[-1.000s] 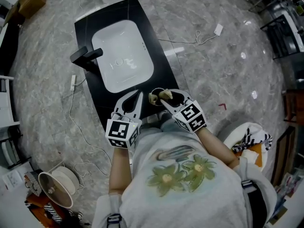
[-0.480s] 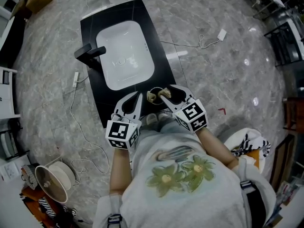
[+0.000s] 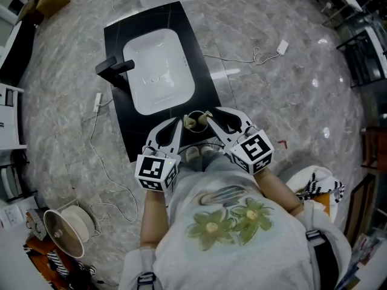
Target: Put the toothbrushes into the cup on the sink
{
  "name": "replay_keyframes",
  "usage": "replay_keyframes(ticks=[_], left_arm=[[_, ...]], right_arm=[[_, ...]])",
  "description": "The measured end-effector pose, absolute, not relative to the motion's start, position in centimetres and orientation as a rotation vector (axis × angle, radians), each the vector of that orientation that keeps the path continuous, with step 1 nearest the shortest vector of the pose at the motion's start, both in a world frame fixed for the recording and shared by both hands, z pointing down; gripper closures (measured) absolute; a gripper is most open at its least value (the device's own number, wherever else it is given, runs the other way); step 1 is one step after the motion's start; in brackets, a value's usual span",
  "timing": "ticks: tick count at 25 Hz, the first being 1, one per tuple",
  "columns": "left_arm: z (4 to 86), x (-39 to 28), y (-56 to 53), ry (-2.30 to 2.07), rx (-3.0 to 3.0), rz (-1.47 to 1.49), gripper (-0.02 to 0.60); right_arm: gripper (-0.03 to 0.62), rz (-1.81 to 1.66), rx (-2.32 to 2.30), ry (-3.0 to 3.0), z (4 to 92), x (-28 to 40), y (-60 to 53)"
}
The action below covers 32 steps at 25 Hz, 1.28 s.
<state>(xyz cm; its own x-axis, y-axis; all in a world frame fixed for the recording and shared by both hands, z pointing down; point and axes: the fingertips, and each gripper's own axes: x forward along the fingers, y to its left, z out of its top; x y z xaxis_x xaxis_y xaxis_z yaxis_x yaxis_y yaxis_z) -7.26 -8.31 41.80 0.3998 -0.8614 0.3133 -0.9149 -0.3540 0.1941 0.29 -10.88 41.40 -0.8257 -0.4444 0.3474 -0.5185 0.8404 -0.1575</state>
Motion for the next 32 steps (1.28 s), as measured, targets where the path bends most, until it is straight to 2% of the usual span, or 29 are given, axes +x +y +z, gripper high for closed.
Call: replay_keyframes(ticks=[4, 7, 32], left_arm=[[41.5, -6.6, -8.0, -1.53, 2.338, 0.219, 0.563], [41.2, -6.2, -7.8, -1.52, 2.344, 0.211, 0.563], [39.2, -5.0, -7.2, -1.483, 2.363, 0.123, 0.563]], right_arm=[[0.528, 0.336, 0.705, -2.79, 39.9, 0.4, -10.3], [0.54, 0.303, 0.694, -2.808, 39.2, 0.3, -10.0], [0.553, 0.301, 0.693, -2.812, 39.3, 1.1, -8.6]])
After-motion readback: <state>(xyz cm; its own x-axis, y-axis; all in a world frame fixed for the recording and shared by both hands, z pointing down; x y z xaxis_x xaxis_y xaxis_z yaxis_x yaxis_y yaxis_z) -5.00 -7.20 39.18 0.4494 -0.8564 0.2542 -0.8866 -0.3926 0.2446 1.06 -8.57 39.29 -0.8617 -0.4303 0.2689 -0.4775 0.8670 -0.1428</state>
